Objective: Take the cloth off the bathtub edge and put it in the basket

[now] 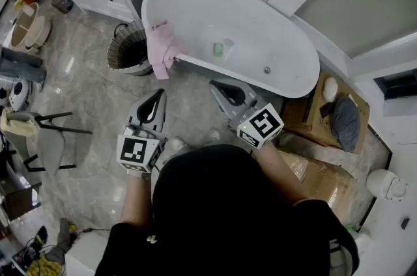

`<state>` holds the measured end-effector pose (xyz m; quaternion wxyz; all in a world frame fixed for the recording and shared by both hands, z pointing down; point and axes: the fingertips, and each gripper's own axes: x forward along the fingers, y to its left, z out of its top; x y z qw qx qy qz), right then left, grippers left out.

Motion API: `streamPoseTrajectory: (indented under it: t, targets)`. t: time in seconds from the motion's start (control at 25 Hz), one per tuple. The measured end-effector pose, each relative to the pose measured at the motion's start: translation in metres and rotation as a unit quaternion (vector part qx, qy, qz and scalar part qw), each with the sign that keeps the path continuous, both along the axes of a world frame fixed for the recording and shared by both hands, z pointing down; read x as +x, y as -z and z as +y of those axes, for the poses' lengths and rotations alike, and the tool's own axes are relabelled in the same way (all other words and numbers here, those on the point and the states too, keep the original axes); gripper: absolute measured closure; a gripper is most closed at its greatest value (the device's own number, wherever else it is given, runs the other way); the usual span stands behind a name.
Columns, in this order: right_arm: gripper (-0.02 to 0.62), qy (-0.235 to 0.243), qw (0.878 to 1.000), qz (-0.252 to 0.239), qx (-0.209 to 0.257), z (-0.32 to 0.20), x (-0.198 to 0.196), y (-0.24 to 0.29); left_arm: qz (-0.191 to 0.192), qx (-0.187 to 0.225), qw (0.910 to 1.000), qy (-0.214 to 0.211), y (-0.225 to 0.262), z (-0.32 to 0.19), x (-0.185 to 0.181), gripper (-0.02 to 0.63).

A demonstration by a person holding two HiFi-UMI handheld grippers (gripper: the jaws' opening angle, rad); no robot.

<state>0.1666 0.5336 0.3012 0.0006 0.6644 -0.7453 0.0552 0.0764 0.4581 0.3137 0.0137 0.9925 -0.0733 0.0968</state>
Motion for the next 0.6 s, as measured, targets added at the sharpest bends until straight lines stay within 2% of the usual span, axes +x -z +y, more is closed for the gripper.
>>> streamPoseTrajectory:
  t: [0.24, 0.44, 0.6]
  targets:
    - [0.601, 0.008, 1.000, -0.013, -0.001, 0.011, 0.020, -0.002, -0.006, 0.006, 1.0000, 0.001, 0.003, 0.015, 0.023, 0.594]
    - [0.600, 0.026, 0.999, -0.045, 0.004, 0.023, 0.040, -0.008, -0.015, 0.008, 0.9997, 0.016, -0.001, 0.027, 0.042, 0.594]
    - [0.598, 0.033, 0.998, -0.049, 0.002, 0.029, 0.057, -0.017, -0.030, 0.008, 0.9990, 0.032, -0.010, 0.036, 0.051, 0.594]
